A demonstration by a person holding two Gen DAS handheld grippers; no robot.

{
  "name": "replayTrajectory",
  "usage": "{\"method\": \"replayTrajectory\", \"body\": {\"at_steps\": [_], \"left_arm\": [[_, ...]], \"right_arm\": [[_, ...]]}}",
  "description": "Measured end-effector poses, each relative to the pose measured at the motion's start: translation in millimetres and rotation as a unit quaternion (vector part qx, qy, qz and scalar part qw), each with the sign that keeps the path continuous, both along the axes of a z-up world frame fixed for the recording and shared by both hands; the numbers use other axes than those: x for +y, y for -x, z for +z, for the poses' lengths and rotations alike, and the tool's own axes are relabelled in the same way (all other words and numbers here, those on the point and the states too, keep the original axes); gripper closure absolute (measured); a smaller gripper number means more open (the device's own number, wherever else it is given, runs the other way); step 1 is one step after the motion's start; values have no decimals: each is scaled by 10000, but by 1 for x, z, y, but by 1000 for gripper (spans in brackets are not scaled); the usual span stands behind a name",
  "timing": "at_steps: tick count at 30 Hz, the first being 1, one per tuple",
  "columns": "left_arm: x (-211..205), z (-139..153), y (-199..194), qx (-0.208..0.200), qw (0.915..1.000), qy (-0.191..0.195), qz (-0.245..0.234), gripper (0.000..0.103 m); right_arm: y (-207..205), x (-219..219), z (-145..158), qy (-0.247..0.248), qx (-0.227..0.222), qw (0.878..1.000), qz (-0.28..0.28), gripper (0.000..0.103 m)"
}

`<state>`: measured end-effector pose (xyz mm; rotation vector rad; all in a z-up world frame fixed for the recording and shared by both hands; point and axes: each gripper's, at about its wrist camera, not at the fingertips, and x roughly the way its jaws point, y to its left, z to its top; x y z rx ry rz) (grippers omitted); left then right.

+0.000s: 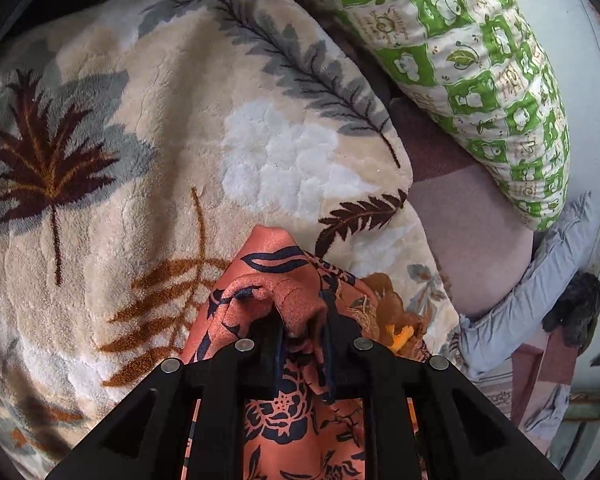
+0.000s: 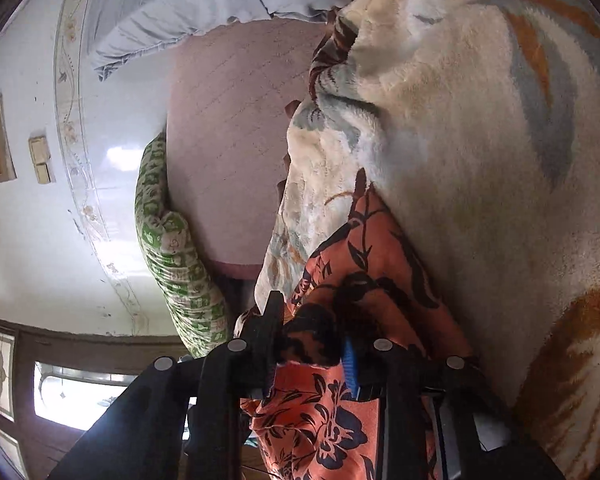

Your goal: Fold small clothes

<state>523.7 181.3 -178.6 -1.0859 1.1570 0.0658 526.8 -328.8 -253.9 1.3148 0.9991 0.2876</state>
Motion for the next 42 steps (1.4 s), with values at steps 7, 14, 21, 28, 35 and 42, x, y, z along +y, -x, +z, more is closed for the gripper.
{"method": "replayTrajectory", "body": {"at_steps": [7,14,21,28,35,42], "left_arm": [[16,34,7,-607,9980,-10,169,78],[-20,57,40,-1054,9917,-389,-626,61],[-89,24,53,-872,9801,-324,-1756,61],[-111,0,-11,-450,9855,-576,-1533,70],[-93,-22,-44,-186,9933,-740,-863,80],[-93,2,-21,-838,9787,-428,-1822,55]], "right_arm": [[18,-36,34,229,-574,9964,-584,53],[18,42,67,1131,-986,9818,1167,48],[13,146,43,1074,-881,9601,2429,48],[-12,176,17,969,-370,9682,2275,93],[-50,171,30,1863,-521,9618,1939,98],[-30,187,72,2694,-1882,8838,3331,41]]}}
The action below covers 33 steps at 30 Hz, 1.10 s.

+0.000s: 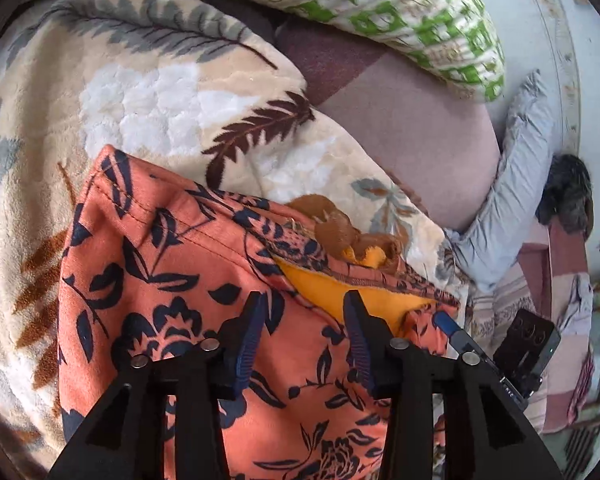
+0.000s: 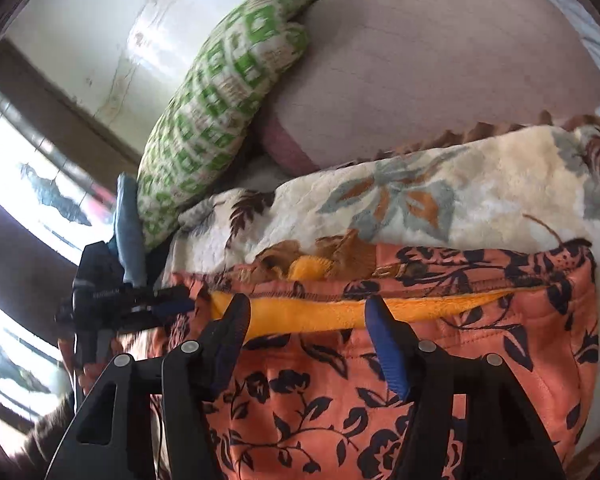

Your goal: Fold small clothes

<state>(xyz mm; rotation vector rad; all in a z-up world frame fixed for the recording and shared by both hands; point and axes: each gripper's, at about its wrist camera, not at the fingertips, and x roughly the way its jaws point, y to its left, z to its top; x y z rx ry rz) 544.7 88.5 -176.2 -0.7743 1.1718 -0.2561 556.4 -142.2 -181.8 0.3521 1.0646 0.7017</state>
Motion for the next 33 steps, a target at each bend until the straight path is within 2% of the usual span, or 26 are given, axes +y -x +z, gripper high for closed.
{"method": "replayTrajectory", "body": {"at_steps": [3,5,6,8,11,12,15,16,18,20,21,22,25,26,27,29,30,31,33], "left_arm": [[-21,9,4,-12,9972,-465,-593,52],[-34,17,6,-36,9913,-867,-992,52],[-43,22,7,-96,9863,-1157,-1173,52],[-63,32,5,-271,9691,-1927,-1519,52],[-98,42,-1,-532,9313,-2890,-2154,52],[-112,44,-2,-624,9149,-3164,-2427,52],[-147,46,0,-957,8532,-3996,-3211,52],[-156,44,0,-973,8364,-4141,-3456,52],[-172,37,0,-973,8064,-4382,-3851,52],[-183,25,-8,-987,7813,-4738,-3941,52],[-186,20,-13,-969,7757,-4864,-3903,52],[-186,17,-18,-996,7774,-4901,-3814,52],[-180,8,-28,-1024,7985,-4720,-3594,52],[-179,3,-28,-983,7984,-4702,-3631,52],[-180,-2,-25,-973,7918,-4755,-3708,55],[-183,-11,-19,-1014,7708,-4991,-3828,57],[-184,-12,-18,-1033,7666,-5055,-3824,58],[-183,-11,-17,-1046,7684,-5051,-3788,58],[-177,-6,-19,-1054,7772,-5029,-3633,57]], "right_arm": [[16,39,9,774,-423,9907,1038,42],[27,64,12,1579,-930,9705,1565,43],[31,72,11,1974,-1106,9580,1761,43],[32,76,7,2517,-1274,9404,1898,43],[21,68,-3,2697,-979,9360,2040,43],[19,68,-7,2778,-938,9321,2126,43],[16,75,-18,3132,-900,9123,2482,43],[17,76,-21,3197,-893,9073,2582,43],[13,77,-24,3173,-846,9050,2704,43],[8,79,-28,3135,-745,9045,2792,42],[5,81,-31,3128,-702,9039,2831,42],[3,83,-34,3128,-651,9032,2866,41],[6,82,-35,2939,-590,9043,3039,40],[7,80,-35,2933,-575,9023,3107,41],[8,78,-36,2932,-542,9014,3140,44],[9,72,-35,2893,-518,9033,3127,53],[10,69,-34,2919,-535,9023,3127,65],[14,66,-32,2979,-616,8999,3123,78],[20,65,-29,3110,-797,8939,3128,89]]}}
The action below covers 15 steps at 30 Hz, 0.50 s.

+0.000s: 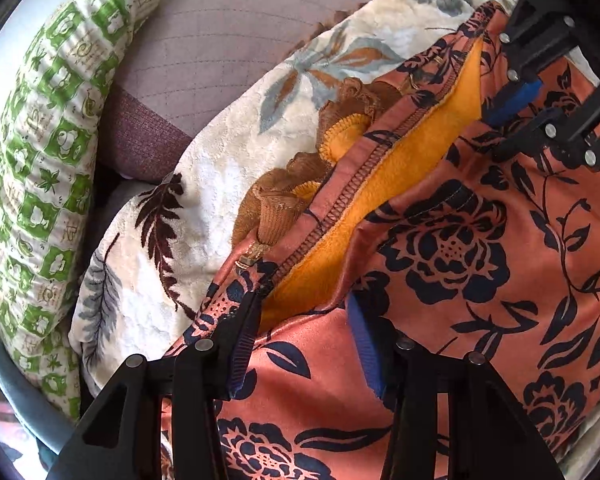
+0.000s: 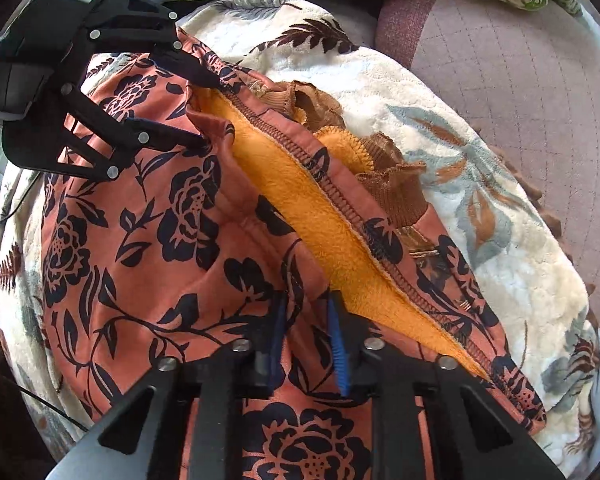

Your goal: Fold small clothes

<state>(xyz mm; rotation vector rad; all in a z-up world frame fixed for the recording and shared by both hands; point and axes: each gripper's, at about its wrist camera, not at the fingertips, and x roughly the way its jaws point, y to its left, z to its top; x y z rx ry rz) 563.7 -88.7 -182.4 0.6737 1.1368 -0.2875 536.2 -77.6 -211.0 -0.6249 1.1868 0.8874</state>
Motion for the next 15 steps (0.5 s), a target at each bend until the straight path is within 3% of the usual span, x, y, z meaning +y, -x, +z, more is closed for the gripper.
{"method": "replayTrajectory", "body": {"at_steps": [4,6,9,11,12,13,15], "left_arm": [[25,12,-10,-181,9977,68,643,56],[46,20,-14,-259,9934,262,1084,56],[80,27,-16,-422,9818,412,1806,56],[104,27,-11,-378,9716,553,2269,56],[116,29,-5,-327,9661,746,2452,56],[129,30,4,-257,9601,975,2607,56],[155,33,26,-101,9485,1445,2818,57]], "right_arm": [[18,4,6,274,-560,9976,297,97],[11,-3,14,204,-759,9969,73,97],[-7,-15,19,14,-910,9944,-530,97],[-14,-13,8,99,-771,9939,-776,94],[-11,-10,4,233,-851,9930,-790,85],[-9,-10,5,259,-868,9923,-848,88],[-5,-26,24,-168,-829,9897,-1155,85]]}}
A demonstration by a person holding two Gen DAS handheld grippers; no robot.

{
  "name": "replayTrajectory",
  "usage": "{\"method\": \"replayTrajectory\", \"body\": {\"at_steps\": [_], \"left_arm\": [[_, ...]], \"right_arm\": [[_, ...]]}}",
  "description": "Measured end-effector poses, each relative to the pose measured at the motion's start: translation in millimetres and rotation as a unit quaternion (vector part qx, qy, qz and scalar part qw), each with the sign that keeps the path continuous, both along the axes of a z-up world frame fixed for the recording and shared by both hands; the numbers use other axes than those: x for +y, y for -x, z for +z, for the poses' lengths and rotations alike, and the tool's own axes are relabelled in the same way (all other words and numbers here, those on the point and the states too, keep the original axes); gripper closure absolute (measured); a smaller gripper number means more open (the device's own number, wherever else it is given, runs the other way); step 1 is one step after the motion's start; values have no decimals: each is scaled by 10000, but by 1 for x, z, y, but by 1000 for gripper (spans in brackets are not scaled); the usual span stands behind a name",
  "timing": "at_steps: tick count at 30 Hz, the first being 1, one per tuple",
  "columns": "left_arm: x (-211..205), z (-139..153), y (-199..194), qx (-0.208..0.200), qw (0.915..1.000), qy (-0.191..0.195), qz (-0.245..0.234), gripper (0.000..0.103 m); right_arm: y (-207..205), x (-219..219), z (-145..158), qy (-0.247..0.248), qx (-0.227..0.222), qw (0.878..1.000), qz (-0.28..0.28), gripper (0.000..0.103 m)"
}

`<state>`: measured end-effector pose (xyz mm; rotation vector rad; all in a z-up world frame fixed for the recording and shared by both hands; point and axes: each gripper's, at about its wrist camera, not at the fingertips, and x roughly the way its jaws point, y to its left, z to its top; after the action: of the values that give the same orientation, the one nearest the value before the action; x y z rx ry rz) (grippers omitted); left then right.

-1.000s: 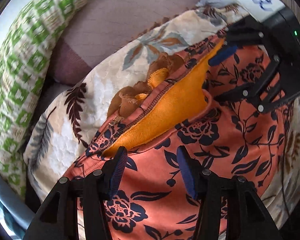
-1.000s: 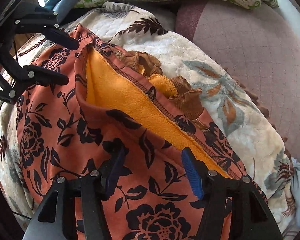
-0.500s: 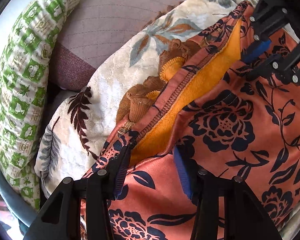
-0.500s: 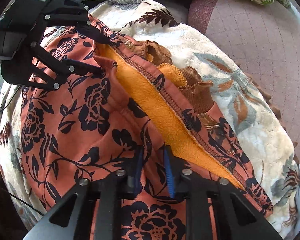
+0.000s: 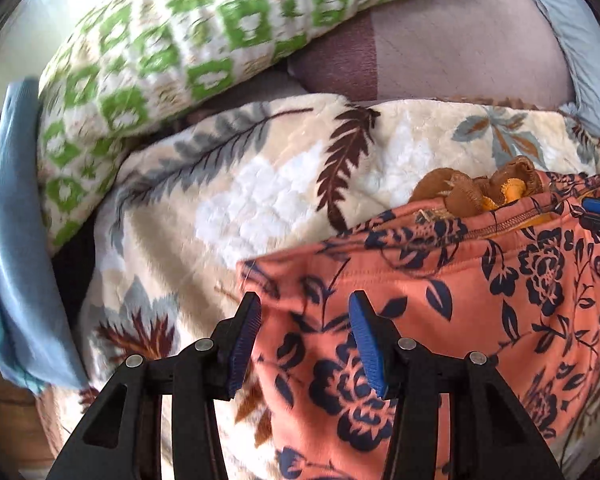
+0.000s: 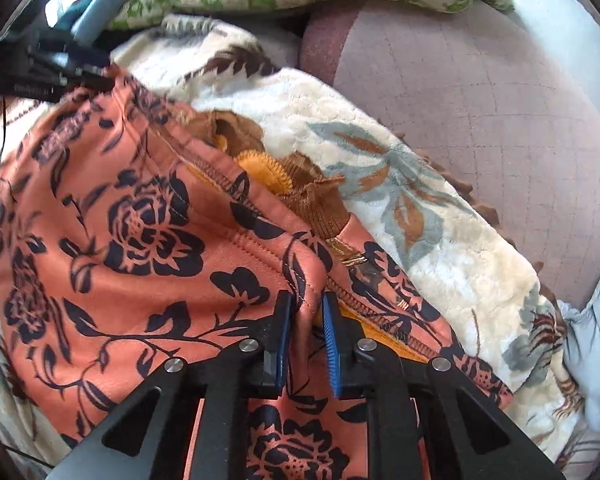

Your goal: Fold small clothes

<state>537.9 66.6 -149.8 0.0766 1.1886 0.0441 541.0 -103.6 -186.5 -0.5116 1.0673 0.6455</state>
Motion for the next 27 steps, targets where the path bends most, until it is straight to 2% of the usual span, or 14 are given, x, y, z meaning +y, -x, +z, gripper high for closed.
{"method": "replayTrajectory", "body": {"at_steps": [2,3,4,7,10,12,14,15,16,17,20,22,24,27], "left_arm": [[26,-3,15,164,9985,511,117,56],[37,-7,23,273,9968,724,193,55],[47,-12,28,367,9949,895,293,55],[69,-28,32,596,9861,1369,722,53],[74,-48,27,811,9641,2331,975,53],[67,-53,26,748,9639,2331,1045,55],[57,-50,28,483,9751,1917,1002,65],[54,-46,29,356,9788,1770,964,80],[54,-41,30,212,9805,1707,946,85],[56,-37,31,62,9809,1687,968,86],[67,-44,26,0,9812,1461,1262,88],[74,-55,24,13,9754,1565,1550,87],[80,-61,21,-39,9656,1840,1836,86],[89,-56,29,-6,9548,2199,2002,86]], "right_arm": [[0,-42,26,-655,68,9957,-652,71],[-3,-69,34,-932,128,9894,-1107,57],[-5,-96,39,-1195,236,9800,-1573,54],[0,-158,35,-1554,458,9502,-2663,53],[8,-177,15,-1811,709,9335,-3011,53],[10,-170,7,-1871,666,9293,-3114,54],[10,-160,-1,-1746,511,9311,-3160,65],[8,-150,-3,-1528,423,9373,-3103,94],[9,-141,1,-1366,248,9441,-2989,95],[12,-138,11,-1518,25,9454,-2883,97],[14,-164,36,-2203,-432,9176,-3279,97],[3,-180,22,-2106,-204,9075,-3628,97],[-5,-183,-5,-1679,132,9097,-3797,97],[0,-183,-24,-1621,414,9046,-3920,85]]}}
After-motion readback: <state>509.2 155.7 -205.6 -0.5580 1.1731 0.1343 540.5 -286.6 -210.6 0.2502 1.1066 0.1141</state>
